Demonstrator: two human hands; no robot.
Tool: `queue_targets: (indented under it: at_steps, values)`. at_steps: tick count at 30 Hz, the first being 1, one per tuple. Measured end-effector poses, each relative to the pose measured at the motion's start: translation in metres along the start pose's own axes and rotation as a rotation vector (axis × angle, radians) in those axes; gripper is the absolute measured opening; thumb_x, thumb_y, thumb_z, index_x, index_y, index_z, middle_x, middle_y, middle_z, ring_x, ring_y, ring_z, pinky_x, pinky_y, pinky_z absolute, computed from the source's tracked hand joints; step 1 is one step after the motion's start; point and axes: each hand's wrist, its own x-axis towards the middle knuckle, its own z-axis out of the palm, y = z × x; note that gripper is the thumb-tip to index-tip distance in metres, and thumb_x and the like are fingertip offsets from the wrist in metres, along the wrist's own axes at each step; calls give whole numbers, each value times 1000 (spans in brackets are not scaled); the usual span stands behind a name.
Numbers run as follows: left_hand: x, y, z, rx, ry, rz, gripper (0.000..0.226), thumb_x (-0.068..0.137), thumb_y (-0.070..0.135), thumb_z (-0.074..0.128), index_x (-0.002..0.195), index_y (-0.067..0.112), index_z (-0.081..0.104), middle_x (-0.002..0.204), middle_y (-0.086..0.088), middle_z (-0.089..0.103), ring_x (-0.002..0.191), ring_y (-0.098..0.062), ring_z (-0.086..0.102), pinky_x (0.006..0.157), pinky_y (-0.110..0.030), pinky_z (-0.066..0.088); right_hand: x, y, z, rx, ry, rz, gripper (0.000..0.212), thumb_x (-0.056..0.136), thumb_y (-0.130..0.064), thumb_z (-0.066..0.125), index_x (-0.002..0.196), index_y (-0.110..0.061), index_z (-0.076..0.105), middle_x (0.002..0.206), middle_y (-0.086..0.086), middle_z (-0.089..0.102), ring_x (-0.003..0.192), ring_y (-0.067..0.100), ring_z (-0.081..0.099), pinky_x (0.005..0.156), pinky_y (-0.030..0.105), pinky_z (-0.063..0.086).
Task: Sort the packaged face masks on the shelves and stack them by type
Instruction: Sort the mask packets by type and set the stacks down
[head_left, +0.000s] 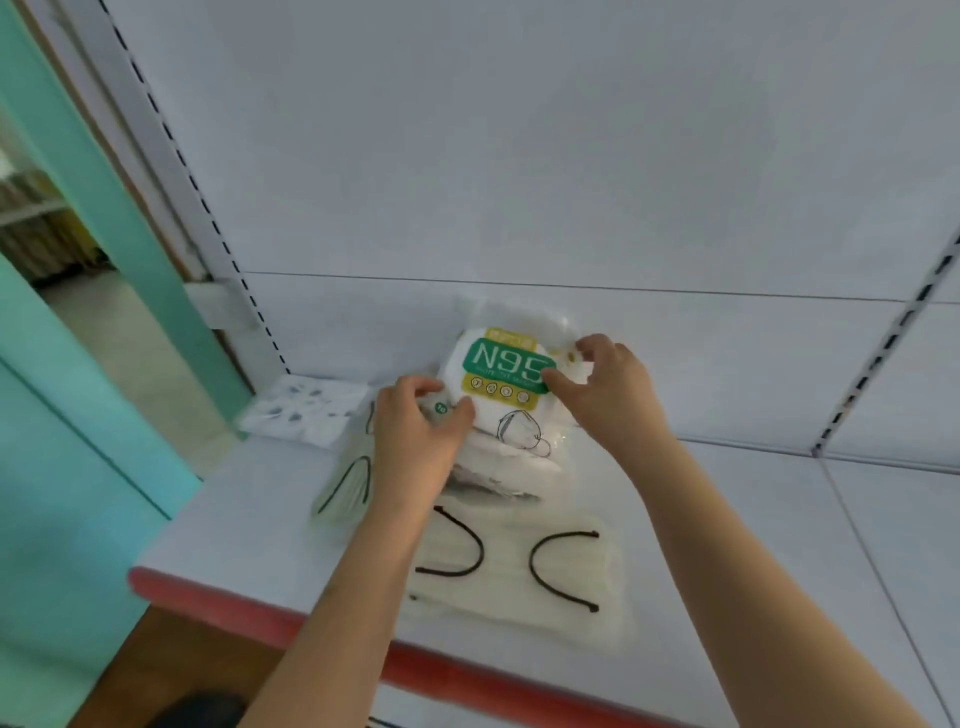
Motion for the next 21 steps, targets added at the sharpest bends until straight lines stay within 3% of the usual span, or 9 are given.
queue_targets:
  at_steps: [2, 4, 7, 9, 13, 16, 18, 21]
  values:
    - [4, -7, 4, 15, -77, -38, 38, 89, 31, 73, 120, 18, 56, 116, 3, 57, 104, -15, 60, 73, -18, 44, -2, 11, 6, 7, -5, 14, 58, 90, -50, 63, 137, -19, 49, 133, 2, 56, 107, 19, 60, 78, 29, 42]
    - [6, -2, 4, 173, 57, 43, 45, 87, 33, 74, 123, 15, 56, 121, -4, 55, 113, -25, 55, 83, -29, 44, -3, 18, -2, 102, -10, 39, 58, 92, -51, 60, 139, -19, 48, 135, 0, 55, 102, 14, 58, 81, 27, 40]
    - [-3, 24, 7, 218, 322, 345, 44, 88, 26, 70, 125, 8, 56, 126, -14, 54, 118, -33, 47, 91, -35, 35, -11, 33, -28, 172, 100, 69, 51, 96, -46, 56, 139, -18, 49, 134, -1, 56, 107, 13, 57, 85, 23, 37]
    - [-19, 49, 22, 91, 307, 509, 38, 89, 20, 65, 123, 5, 57, 123, -13, 56, 115, -27, 48, 95, -32, 36, -19, 58, -53, 128, 202, 96, 49, 97, -42, 56, 138, -17, 50, 135, 1, 55, 118, 17, 56, 88, 23, 37]
    - [-65, 92, 89, -154, -113, 536, 32, 88, 26, 57, 118, 15, 58, 120, 0, 58, 110, -11, 54, 91, -24, 42, -47, 134, -125, -97, 376, 247, 54, 95, -39, 60, 142, -14, 46, 141, 7, 47, 129, 25, 46, 96, 30, 37]
    - [-107, 109, 155, -177, -516, 404, 21, 90, 30, 60, 111, 24, 59, 117, 3, 62, 105, -11, 61, 86, -24, 50, -79, 200, -196, -375, 440, 437, 64, 90, -41, 64, 144, -15, 41, 145, 12, 43, 130, 36, 40, 103, 42, 35]
    - [-133, 113, 194, -117, -739, 324, 20, 94, 24, 64, 114, 24, 62, 119, 3, 63, 107, -13, 63, 86, -30, 51, -108, 239, -247, -529, 390, 598, 75, 85, -48, 67, 148, -19, 35, 149, 13, 38, 134, 39, 35, 107, 46, 33]
    - [-169, 121, 236, -43, -900, 321, 24, 95, 25, 64, 118, 25, 61, 123, 2, 60, 108, -10, 60, 87, -23, 43, -157, 287, -306, -619, 148, 766, 87, 79, -57, 72, 149, -20, 36, 151, 9, 39, 135, 35, 38, 109, 47, 37]
